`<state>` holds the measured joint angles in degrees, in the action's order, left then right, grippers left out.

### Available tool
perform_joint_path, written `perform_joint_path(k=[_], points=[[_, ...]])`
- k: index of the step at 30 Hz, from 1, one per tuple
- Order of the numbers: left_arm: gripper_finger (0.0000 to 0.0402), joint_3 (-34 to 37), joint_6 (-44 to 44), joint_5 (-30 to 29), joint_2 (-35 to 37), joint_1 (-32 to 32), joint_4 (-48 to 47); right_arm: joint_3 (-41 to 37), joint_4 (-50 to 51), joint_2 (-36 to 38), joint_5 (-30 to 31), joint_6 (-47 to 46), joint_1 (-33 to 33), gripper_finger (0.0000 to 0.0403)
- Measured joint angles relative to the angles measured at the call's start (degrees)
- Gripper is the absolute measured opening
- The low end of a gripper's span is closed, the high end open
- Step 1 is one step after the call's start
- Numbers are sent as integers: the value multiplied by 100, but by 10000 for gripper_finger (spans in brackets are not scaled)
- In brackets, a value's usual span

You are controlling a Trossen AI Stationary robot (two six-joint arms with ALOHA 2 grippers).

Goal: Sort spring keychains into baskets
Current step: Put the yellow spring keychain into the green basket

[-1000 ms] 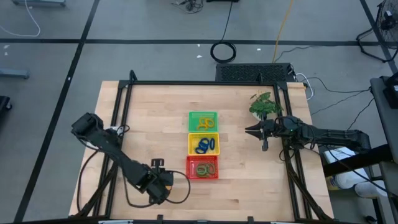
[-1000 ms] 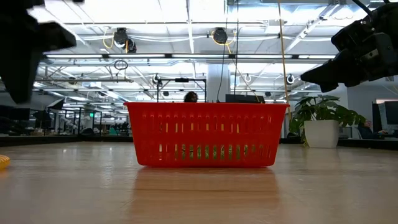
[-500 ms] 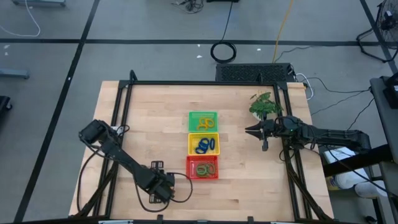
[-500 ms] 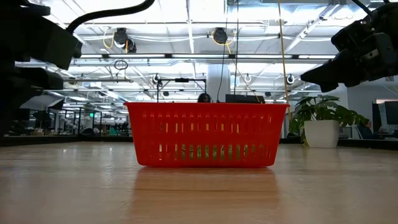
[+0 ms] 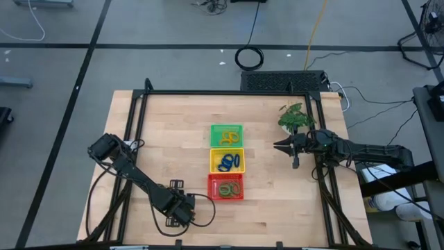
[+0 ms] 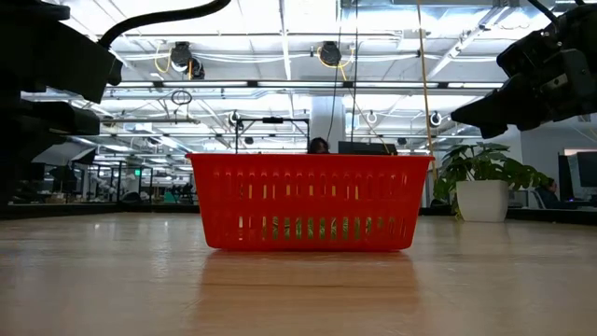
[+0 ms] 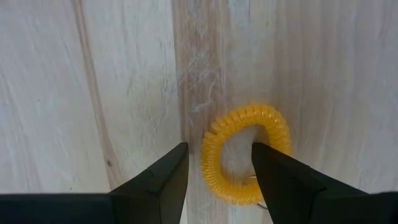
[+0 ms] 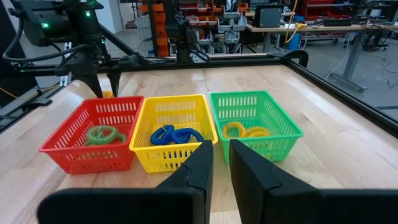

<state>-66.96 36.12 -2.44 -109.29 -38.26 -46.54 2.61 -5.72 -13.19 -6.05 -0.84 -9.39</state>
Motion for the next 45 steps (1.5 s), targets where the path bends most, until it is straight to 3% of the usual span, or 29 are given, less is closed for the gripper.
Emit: perform_joint_path(k=[11, 25, 28, 36, 45], points=[[175, 7, -25, 14, -9, 37, 22, 0, 0, 0, 0, -1, -1, 38], [14, 4, -366, 80, -12, 51, 68, 0, 0, 0, 1, -2, -2, 38], [10, 7, -409, 158, -12, 100, 62, 0, 0, 0, 1, 0, 0, 38], [46, 11, -441, 158, -12, 118, 97, 0, -1, 0, 1, 0, 0, 39], [13, 13, -483, 153, -12, 118, 131, 0, 0, -1, 1, -1, -1, 39]])
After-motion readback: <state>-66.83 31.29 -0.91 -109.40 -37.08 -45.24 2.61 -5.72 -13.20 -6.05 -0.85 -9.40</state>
